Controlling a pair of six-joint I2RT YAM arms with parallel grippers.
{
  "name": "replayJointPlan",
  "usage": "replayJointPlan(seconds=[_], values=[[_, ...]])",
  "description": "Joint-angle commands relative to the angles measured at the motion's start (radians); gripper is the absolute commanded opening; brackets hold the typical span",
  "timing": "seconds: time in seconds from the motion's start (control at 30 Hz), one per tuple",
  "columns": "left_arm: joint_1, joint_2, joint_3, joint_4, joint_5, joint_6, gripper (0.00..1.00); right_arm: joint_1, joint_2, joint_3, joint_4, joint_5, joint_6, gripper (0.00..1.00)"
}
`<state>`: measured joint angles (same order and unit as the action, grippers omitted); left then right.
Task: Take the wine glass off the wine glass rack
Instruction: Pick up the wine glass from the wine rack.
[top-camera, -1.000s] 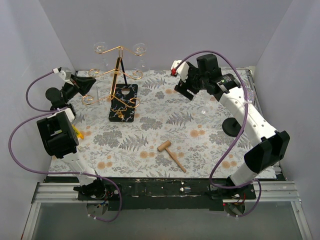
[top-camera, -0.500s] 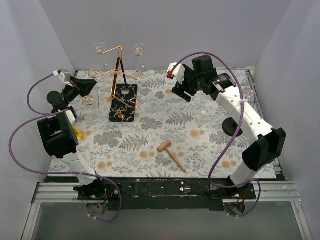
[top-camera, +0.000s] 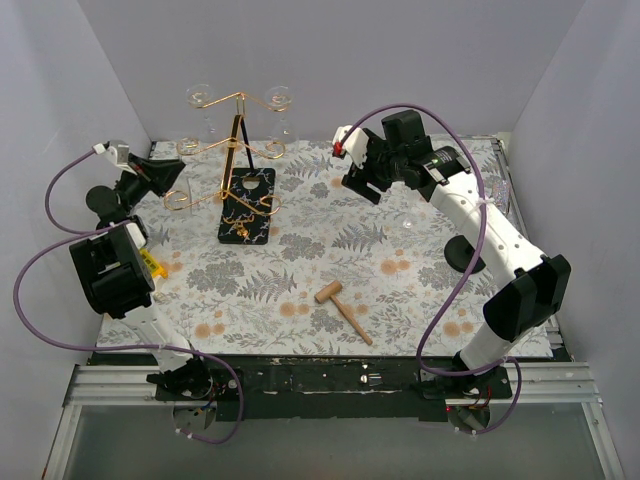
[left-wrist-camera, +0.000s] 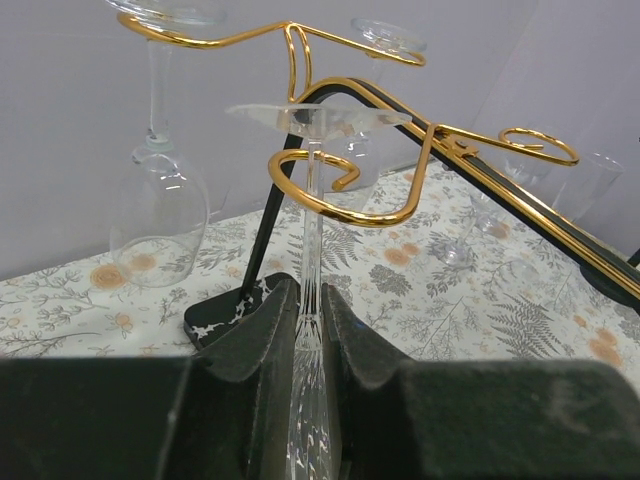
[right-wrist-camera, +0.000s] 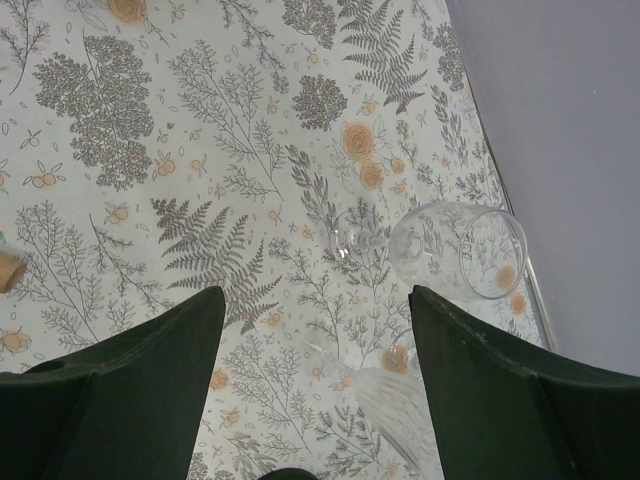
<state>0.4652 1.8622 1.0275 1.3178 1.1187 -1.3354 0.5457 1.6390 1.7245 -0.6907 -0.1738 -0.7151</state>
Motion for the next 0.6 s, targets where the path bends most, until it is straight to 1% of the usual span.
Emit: replayJointPlan(seconds=[0.0, 0.23, 0.57], values=[[0.000, -0.060, -0.012, 0.121, 0.044, -0.018, 0.00, 0.010, 0.013, 0.053, 0.011, 0.007, -0.011, 0.83], [-0.022, -0.005, 0.022, 0.152, 0.090, -0.028, 0.00, 0.022, 0.024, 0.063, 0.008, 0.016, -0.014, 0.83], [-0.051, 0.077, 0.094, 0.135, 0.112, -0.018, 0.00, 0.039, 0.031, 0.067, 0.008, 0.034, -0.021, 0.84]])
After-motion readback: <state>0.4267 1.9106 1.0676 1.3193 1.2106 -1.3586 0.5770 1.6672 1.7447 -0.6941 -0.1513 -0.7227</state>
